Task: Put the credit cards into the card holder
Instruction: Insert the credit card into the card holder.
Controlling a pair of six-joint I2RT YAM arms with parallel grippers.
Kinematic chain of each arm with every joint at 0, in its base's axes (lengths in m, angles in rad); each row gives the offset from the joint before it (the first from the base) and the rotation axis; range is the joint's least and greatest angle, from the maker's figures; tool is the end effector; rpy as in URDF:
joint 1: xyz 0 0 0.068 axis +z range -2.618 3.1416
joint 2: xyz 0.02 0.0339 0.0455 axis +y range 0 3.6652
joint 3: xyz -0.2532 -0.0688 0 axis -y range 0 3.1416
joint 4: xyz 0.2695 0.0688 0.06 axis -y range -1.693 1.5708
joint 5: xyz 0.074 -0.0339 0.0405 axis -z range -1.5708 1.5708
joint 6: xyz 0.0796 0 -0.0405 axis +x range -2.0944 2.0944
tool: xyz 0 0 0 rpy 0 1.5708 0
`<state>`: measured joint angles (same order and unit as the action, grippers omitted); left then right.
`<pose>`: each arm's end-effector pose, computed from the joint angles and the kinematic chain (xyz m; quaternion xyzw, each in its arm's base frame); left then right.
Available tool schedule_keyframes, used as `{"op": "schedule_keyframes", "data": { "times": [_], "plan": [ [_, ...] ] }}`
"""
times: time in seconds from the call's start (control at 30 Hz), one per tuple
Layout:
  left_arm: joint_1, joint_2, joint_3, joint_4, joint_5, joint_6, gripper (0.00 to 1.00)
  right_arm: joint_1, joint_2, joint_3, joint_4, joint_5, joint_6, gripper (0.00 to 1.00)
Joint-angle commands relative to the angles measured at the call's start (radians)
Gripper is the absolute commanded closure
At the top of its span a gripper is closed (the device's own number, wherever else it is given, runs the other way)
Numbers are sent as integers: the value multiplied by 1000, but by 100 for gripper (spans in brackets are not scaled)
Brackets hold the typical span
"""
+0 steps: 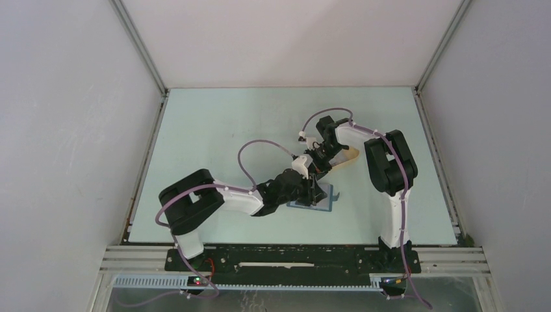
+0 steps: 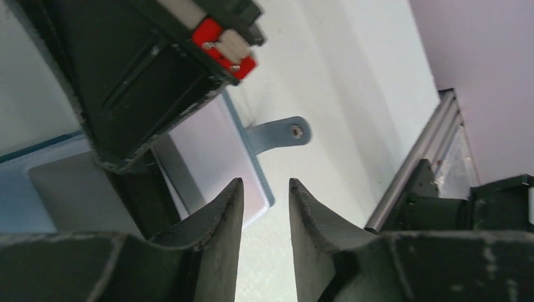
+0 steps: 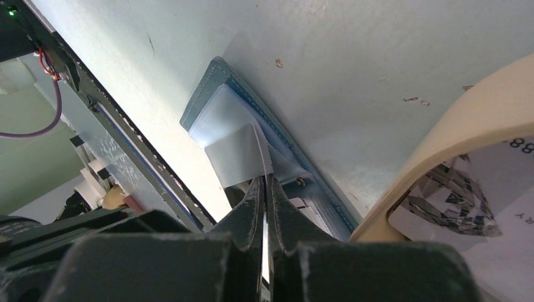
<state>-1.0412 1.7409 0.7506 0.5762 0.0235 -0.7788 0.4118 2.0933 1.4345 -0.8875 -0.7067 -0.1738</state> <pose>0.2012 -0.3474 0.1088 0.1159 0.8293 -0.4376 0.3277 0.3454 0.2073 0.0809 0.2748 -0.8970 -0.3449 0.0297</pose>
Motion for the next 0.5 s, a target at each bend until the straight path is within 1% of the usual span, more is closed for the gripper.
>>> {"op": "schedule_keyframes", "data": {
  "times": [0.0, 0.13, 0.27, 0.47],
  "plan": [
    [-8, 34, 62, -86, -89, 13, 62, -1, 21, 12, 30, 27, 3, 95],
    [-12, 53, 88, -166, -143, 25, 61, -1, 21, 12, 28, 27, 2, 94],
    [-14, 56, 87, -203, -194, 31, 59, -1, 21, 11, 28, 27, 2, 93],
    [-14, 54, 89, -255, -247, 42, 58, -1, 20, 10, 28, 29, 2, 84]
  ]
}}
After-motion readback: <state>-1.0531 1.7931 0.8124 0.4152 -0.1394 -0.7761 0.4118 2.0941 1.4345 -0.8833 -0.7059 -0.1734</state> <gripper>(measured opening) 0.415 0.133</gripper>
